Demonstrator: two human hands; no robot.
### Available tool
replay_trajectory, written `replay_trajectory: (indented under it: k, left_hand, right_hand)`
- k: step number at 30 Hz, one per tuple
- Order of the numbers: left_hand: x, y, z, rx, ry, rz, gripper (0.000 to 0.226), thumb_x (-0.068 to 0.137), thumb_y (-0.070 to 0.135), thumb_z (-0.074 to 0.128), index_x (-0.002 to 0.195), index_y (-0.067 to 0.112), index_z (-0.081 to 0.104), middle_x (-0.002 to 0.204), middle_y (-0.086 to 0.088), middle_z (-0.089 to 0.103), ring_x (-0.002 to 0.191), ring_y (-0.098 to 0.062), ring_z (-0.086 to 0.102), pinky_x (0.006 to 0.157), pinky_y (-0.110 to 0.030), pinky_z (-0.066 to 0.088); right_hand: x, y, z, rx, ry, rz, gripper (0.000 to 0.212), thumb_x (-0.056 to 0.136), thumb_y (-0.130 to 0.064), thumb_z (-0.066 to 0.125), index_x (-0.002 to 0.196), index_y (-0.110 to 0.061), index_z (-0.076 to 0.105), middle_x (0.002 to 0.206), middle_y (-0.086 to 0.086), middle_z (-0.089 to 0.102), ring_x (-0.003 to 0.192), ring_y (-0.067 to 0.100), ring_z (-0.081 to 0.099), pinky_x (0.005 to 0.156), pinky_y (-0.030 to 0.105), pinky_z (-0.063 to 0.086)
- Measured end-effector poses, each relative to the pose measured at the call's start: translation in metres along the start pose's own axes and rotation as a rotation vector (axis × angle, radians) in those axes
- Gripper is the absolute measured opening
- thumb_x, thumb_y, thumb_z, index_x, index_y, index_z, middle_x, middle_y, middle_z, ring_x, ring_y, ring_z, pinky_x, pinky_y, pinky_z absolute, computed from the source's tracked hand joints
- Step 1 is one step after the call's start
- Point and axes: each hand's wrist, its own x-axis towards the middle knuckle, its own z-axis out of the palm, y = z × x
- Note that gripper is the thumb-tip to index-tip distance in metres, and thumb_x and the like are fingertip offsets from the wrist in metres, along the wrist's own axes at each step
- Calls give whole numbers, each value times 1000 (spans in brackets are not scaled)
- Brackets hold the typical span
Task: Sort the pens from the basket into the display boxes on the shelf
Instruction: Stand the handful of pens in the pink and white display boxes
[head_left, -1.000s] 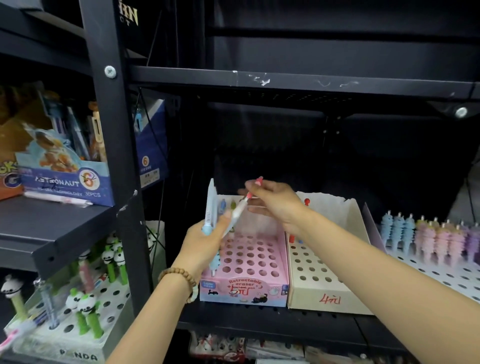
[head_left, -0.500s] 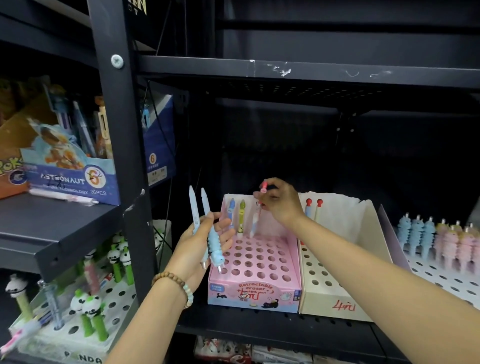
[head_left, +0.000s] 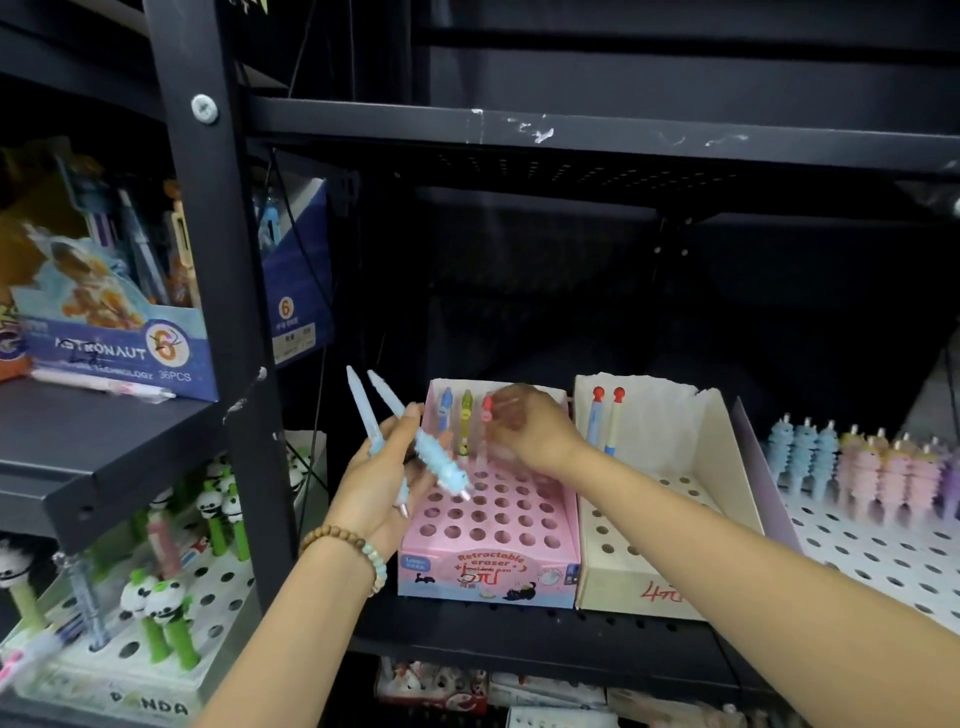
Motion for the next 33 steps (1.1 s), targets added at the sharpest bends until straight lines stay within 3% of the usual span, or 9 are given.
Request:
replay_trajectory:
  k: [2,5,7,13,16,18,21,30,33]
  left_hand:
    - [-4,-2,13,-4,-16,33,11,87,22,63,90,11,63,92,-7,73,89,-17,71,76,-29,58]
    - [-12,-14,45,17,-71,77,15,87,21,63,95,9,63,95,-10,71,89,-16,71,68,-22,57]
    - [-18,-27,70,7,-99,99,13,87,19,63,95,8,63,87,-9,69,83,-16,71,65,-21,56]
    - [-39,-79,150,191,-218,68,22,90,31,60,90,10,66,87,-4,75,85,-14,72,64,-19,56]
    - [-49,-100,181,327,-240,27,34,94,43,47,92,16,66,74,3,72,63,-9,70,51,-19,53]
    - [-50,-111,194,432,-218,44,41,94,49,42,90,16,65,55,4,55,38,-6,49,36,-17,39]
    - [-46,-122,206,454,-201,14,40,100,45,33,84,14,52,55,4,37,32,-4,26,31,-15,21]
    - [-38,-137,203,402,-261,6,18,100,16,42,87,14,56,77,-3,50,49,-12,40,36,-16,36]
    - [-37,-136,200,361,-278,1,16,99,17,46,88,13,56,79,-4,51,47,-10,45,37,-16,39]
  right_hand:
    - [-22,-10,-15,182,57,-22,18,92,-27,58,107,-18,59,102,-4,64,96,13,62,85,21,49]
    - [-61,-17,-45,446,-96,56,27,95,-43,49,101,-24,66,99,-4,72,90,12,69,85,27,55]
    - [-82,-11,-67,516,-116,103,23,91,-36,59,106,-20,65,99,1,71,83,13,71,76,23,58]
    - [-122,39,-145,785,143,206,25,80,-13,71,102,-4,63,83,4,69,70,10,68,66,18,55]
    - [-134,68,-199,904,375,212,20,83,-12,68,100,-5,63,82,4,67,68,7,66,63,15,54]
    - [-138,86,-237,882,514,192,14,85,-13,66,98,-6,64,87,4,68,76,9,67,66,15,55]
    - [-135,111,-275,655,595,194,16,88,-11,64,104,-7,64,97,7,69,84,13,67,76,18,56]
    - [-97,138,-265,335,439,134,11,90,-6,61,90,-17,62,99,16,67,93,26,66,88,36,55]
    - [-89,137,-261,257,425,132,9,90,-9,62,92,-17,63,106,16,68,101,30,65,80,27,56]
